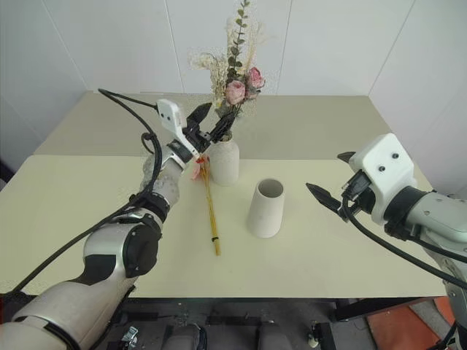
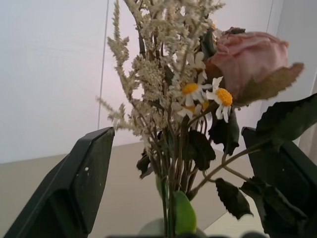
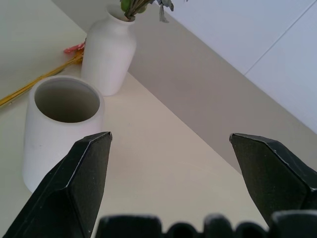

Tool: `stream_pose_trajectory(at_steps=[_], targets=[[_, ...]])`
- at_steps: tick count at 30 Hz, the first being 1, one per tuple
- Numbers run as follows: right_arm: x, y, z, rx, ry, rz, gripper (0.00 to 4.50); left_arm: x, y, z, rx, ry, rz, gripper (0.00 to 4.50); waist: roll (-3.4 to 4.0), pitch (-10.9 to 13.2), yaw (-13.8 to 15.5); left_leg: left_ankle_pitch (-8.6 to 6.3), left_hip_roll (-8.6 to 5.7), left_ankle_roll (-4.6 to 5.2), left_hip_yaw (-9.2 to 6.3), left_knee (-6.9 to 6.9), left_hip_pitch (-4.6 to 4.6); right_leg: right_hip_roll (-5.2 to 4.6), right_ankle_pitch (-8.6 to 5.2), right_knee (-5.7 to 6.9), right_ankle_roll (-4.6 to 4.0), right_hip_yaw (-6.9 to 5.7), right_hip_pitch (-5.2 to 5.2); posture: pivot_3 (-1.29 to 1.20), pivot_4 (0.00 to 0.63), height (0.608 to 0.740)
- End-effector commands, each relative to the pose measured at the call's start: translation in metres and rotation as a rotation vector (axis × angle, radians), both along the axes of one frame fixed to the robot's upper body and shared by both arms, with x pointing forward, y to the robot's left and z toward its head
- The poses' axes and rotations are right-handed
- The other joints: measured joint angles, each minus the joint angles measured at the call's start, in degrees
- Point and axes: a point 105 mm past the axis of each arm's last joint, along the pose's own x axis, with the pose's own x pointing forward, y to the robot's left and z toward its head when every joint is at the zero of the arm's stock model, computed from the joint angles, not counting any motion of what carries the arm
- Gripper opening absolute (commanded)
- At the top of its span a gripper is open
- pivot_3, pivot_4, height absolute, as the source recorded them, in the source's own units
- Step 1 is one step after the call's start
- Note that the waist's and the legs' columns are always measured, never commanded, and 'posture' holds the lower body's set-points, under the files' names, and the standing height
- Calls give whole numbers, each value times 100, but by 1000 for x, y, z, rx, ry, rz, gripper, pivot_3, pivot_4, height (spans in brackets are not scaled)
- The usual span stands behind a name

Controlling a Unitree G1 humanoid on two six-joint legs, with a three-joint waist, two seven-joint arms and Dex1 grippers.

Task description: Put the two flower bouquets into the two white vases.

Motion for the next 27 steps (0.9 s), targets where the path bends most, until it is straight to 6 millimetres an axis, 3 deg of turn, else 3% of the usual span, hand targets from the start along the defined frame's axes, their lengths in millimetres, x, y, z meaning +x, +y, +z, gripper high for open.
stream_pose_trajectory(at_steps=[1,4,6,12,17,21,27], targets=[[-1,1,13,-23,-67,3,4485,-5,28,21,-103,-65,50,4468,0,0,0,0,0,0,0,0,0,0,0,0,0,1,0,0,150,740],[-1,0,12,-22,-64,-1,4485,-14,54,13,-168,15,142,4468,2,-1,-10,0,2,0,0,0,1,0,0,1,0,2,0,0,150,740],[-1,-1,11,-20,-56,-1,4485,-25,61,5,-181,148,157,4468,2,-1,-17,0,6,0,0,0,2,1,0,2,0,7,-1,0,150,740],[4,1,10,-38,-26,33,4485,-47,49,-11,66,538,378,4468,-1,0,130,0,-1,0,-16,22,-3,0,9,6,12,-1,12,0,150,740],[16,-3,16,-66,-24,44,4485,-59,47,-26,115,848,491,4468,-1,0,119,1,-4,1,-16,27,23,3,16,-1,17,0,39,0,150,740],[22,-5,18,-104,-25,48,4485,-72,29,-44,190,984,431,4468,-1,0,20,0,-3,1,-15,15,28,5,15,-12,16,1,46,0,150,740],[18,-6,24,-122,-15,80,4485,-71,0,-69,229,1105,347,4468,-2,0,12,1,-4,0,-13,14,24,4,16,-7,14,6,34,0,150,740]])
